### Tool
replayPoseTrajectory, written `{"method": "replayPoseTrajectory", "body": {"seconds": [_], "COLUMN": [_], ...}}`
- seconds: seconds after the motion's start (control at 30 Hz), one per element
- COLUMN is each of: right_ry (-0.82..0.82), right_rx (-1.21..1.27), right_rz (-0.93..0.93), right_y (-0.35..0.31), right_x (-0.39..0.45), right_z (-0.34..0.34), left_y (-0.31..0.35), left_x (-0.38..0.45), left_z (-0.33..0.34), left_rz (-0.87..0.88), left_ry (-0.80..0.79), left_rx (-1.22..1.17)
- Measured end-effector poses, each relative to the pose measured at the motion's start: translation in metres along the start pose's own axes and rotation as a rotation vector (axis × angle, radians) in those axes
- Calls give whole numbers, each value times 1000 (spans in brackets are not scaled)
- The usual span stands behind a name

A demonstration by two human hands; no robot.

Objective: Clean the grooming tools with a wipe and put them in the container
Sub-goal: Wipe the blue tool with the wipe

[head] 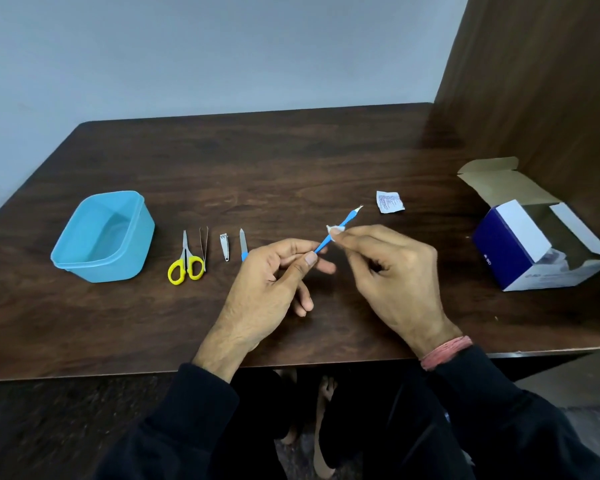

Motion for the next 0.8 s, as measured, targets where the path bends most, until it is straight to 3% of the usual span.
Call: {"method": "replayPoseTrajectory", "body": {"seconds": [0.2,0.4,0.63,0.8], "right_ry": [147,-25,161,89], "right_rx": [-34,19,-68,-52], "right_rz": [178,9,193,134], "right_y": [22,-2,27,22], "right_x": [7,0,4,0], "right_z": [-15,1,-14,-6], "left_y": [0,0,-2,-3], "left_x": [0,-1,-1,0], "left_z": [1,1,2,1], "left_rz": [3,-12,-17,-22], "left_ry": [-2,0,-4,-1], "left_rx": [5,-14,-10,-7]}}
Point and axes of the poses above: each hand's wrist, its own x-axis towards the middle knuckle, its own z-axis out of the palm, y = z × x, the point moved 9 cm from there along x, towards the middle knuckle, and after that the axes turned 14 degrees about y, right-handed, at the moved point
